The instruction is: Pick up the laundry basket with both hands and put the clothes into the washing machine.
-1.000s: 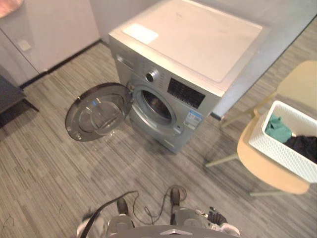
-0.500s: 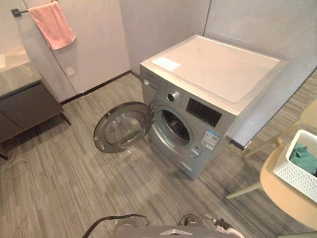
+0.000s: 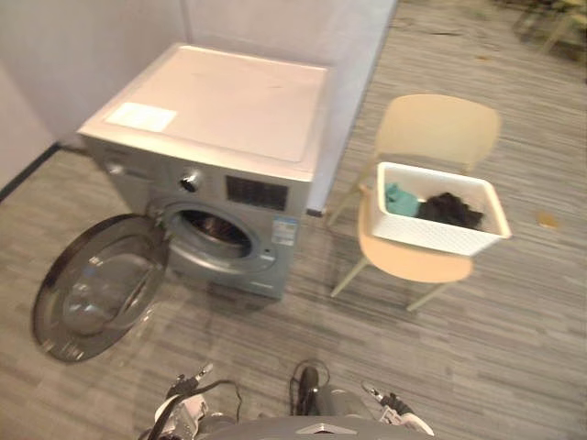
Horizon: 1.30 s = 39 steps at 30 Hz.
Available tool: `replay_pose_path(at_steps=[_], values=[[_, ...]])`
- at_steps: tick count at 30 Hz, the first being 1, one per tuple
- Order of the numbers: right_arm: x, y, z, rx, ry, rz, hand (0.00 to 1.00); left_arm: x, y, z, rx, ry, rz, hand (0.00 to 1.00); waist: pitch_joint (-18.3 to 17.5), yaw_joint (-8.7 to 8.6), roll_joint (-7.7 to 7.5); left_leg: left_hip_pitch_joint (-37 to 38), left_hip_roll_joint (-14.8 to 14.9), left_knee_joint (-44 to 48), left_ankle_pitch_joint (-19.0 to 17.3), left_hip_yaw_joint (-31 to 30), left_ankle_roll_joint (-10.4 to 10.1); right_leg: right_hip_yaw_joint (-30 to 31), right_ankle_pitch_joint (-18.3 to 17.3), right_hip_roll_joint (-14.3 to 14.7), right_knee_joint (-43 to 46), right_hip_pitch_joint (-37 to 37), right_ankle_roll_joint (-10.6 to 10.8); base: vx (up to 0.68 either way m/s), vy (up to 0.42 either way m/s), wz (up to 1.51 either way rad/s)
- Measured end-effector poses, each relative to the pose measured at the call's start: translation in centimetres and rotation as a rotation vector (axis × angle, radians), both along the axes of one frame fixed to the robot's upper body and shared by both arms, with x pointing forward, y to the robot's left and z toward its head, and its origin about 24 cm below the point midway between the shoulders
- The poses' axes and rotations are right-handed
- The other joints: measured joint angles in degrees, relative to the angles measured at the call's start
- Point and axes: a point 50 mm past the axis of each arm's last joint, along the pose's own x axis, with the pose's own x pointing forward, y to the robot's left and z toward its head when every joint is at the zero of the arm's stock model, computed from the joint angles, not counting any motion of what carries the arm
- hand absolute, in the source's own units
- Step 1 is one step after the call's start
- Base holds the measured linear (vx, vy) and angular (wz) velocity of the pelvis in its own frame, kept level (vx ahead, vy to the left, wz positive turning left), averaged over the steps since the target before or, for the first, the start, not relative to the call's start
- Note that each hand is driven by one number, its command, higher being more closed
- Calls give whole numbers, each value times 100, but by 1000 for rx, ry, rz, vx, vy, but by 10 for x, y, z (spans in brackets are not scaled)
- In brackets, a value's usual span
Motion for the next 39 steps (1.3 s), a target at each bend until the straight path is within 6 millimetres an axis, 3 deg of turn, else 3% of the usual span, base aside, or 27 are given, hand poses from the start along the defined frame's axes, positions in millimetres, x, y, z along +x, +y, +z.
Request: replay_pose_path(at_steps=[2,3,4,5,6,7,8,9,10,13,14,16,17,18,20,22,23,26,27,28,29,30,31,32,35,37,39], values=[[-12,-4,-2,-4,27,-33,0,-1,-3,-1,-5,4,-1,0,-17,-10,-23,273,-1,-122,18,-53,32,210,57,210,103,101,35,20,-123,-58],[-13,-7,-2,-6,34,-40,0,0,-7,-1,-10,7,-19,0,-42,-6,55,315,-3,-226,23,-66,40,302,103,306,-33,102,102,14,-123,-68],[-10,-14,-1,-24,41,-32,0,4,-15,-1,-14,13,-78,0,-71,18,276,289,70,-480,42,-63,55,454,101,456,-297,62,229,15,-124,-50],[-8,-17,0,-30,40,-34,0,5,-16,-1,-12,11,-92,0,-60,9,285,269,80,-503,48,-59,40,450,60,462,-258,22,247,-10,-178,-10],[-5,-18,-1,-23,61,-35,0,16,-23,1,12,-4,-218,0,67,-113,196,203,9,-567,138,-164,-244,323,-973,-158,1321,-421,41,-22,-201,42],[-18,-20,-3,-20,98,-76,0,18,-21,2,38,-5,-285,0,125,-144,239,266,-38,-625,218,-254,-373,103,-1243,-717,1727,-274,225,15,-252,43],[-22,-21,-4,-20,113,-80,0,15,-16,2,55,4,-297,0,80,-133,163,307,-54,-642,250,-262,-431,76,-1188,-896,1564,-143,269,46,-232,-7],[-24,-16,-6,-12,138,-65,0,8,1,1,95,37,-300,0,-8,-79,-73,387,-111,-684,295,-267,-534,160,-1093,-931,1034,36,780,57,-295,-64],[-16,-16,-5,-22,126,-22,0,1,7,-1,103,75,-306,0,6,-67,126,287,207,-709,408,-340,-535,175,-924,-465,569,144,638,28,-327,-83],[13,-20,2,-57,72,61,0,-5,8,-3,104,101,-317,0,34,-39,255,124,412,-805,603,-657,-459,277,-688,161,-465,350,494,-4,-270,-57],[16,-20,3,-60,62,67,0,-3,8,-2,105,97,-319,0,44,-82,256,136,469,-779,715,-697,-576,250,-672,249,-537,384,469,-13,-247,-28],[29,-4,3,-42,24,128,0,-3,10,-2,108,98,-309,0,177,-28,71,18,808,65,751,-714,-606,289,-736,444,-738,642,350,-56,-197,-10],[30,-2,3,-40,22,134,0,-3,11,-2,105,95,-298,0,184,-20,76,-40,858,218,751,-728,-606,293,-762,462,-763,663,334,-101,-150,-16],[31,3,3,-34,12,151,0,-1,15,0,116,78,-275,0,187,6,18,-376,1173,1135,751,-896,-510,349,-796,569,-862,766,303,-81,-123,-14],[38,3,6,-54,-15,187,0,1,23,3,151,62,-252,0,291,57,42,-980,1436,2439,800,-1551,39,525,-818,732,-953,987,264,-48,-145,-38],[50,-8,13,-103,-50,215,0,5,20,4,146,36,-241,0,373,87,87,-1570,647,3138,-16,-2441,-293,886,-763,741,-1094,1052,137,-4,-24,-71],[53,-18,17,-130,-53,218,0,2,17,3,130,41,-231,0,453,115,212,-1750,91,2859,-301,-2650,-299,1034,-703,722,-1226,1068,40,-3,64,-81],[51,-28,19,-154,-47,220,0,-12,14,-1,113,82,-234,0,564,209,479,-1834,-412,1414,-360,-2536,-153,1065,-670,733,-1475,1148,18,51,111,-98],[41,-24,14,-149,-15,240,0,-34,14,-6,96,144,-216,0,514,333,586,-1621,-567,589,-119,-2482,169,1124,-544,819,-1769,1327,202,118,92,-78],[40,-22,13,-146,-4,255,0,-38,14,-7,92,156,-212,0,509,331,587,-1609,-575,499,-111,-2454,154,1098,-595,776,-1496,1227,248,136,85,-58],[38,-20,12,-141,6,262,0,-37,14,-7,93,157,-214,0,519,327,573,-1611,-594,484,-134,-2471,90,1068,-698,741,-1143,1152,243,236,70,4],[34,-18,9,-132,30,274,0,-40,17,-7,95,170,-206,0,529,345,333,-1633,-888,656,-222,-2554,118,1277,-988,558,-1132,1308,392,258,109,-6],[34,-22,9,-151,49,301,0,-43,12,-9,74,182,-195,0,576,372,444,-1642,-940,830,-390,-2703,379,1386,-1094,585,-991,1310,461,230,89,-15],[35,-22,9,-152,46,303,0,-46,12,-9,74,188,-190,0,565,379,438,-1618,-962,823,-408,-2694,424,1412,-1148,577,-907,1291,474,200,116,-42],[24,-14,4,-106,57,294,0,-60,18,-10,68,231,-134,0,406,447,191,-1210,-1222,590,-558,-2428,473,1688,-1789,263,345,914,741,255,86,-33],[21,-15,3,-98,63,275,0,-59,24,-9,85,230,-142,0,293,330,-31,-865,-1419,405,-569,-2376,646,1807,-1574,-72,2512,15,956,317,24,5],[20,-14,3,-92,61,266,0,-48,26,-7,101,199,-163,0,341,278,-93,-532,-1437,365,-612,-2451,685,1799,-1019,-233,3530,-301,1041,303,-28,24]])
